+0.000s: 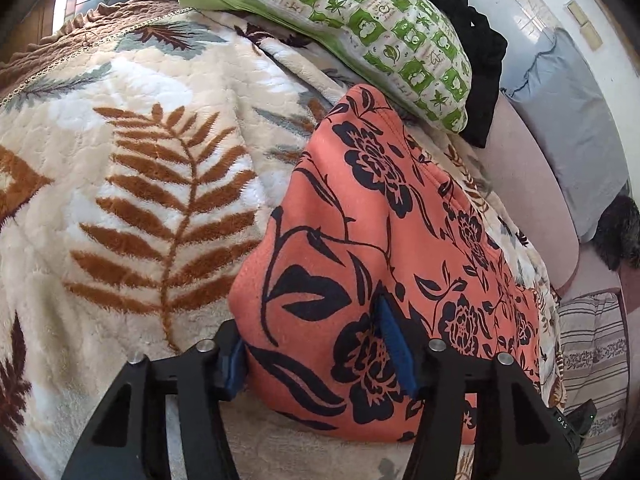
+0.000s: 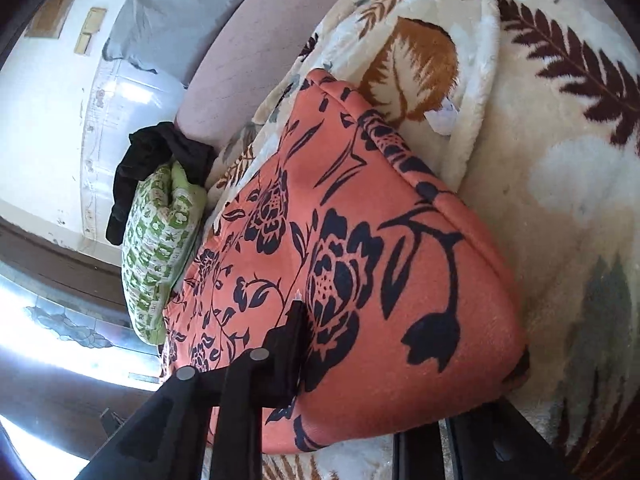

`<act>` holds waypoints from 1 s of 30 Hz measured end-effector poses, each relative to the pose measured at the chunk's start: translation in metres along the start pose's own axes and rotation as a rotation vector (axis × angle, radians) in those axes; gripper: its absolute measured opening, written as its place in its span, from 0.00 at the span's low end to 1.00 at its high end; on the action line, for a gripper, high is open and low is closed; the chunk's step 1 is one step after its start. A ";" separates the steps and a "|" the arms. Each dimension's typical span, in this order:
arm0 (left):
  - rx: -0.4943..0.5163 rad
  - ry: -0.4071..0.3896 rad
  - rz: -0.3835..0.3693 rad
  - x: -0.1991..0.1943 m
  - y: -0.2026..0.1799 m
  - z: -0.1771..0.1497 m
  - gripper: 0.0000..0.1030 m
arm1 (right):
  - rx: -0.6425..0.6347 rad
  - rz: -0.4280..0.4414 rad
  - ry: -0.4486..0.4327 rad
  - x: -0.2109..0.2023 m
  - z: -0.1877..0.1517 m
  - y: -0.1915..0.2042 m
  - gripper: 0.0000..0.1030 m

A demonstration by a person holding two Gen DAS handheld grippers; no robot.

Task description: Fold small clothes

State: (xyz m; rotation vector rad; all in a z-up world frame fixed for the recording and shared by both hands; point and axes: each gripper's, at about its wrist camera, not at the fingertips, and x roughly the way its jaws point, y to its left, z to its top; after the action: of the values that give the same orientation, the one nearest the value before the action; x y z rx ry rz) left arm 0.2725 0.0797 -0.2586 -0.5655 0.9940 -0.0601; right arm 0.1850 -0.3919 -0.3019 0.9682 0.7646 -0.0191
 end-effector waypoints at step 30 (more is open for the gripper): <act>0.064 -0.005 -0.046 -0.055 0.009 -0.062 0.29 | -0.200 -0.173 0.085 -0.108 -0.080 0.010 0.29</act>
State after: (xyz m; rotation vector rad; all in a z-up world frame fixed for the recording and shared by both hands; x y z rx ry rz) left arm 0.1903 0.0779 -0.2458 -0.5295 0.9706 -0.1307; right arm 0.0616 -0.3595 -0.2569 0.7147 0.9093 -0.0511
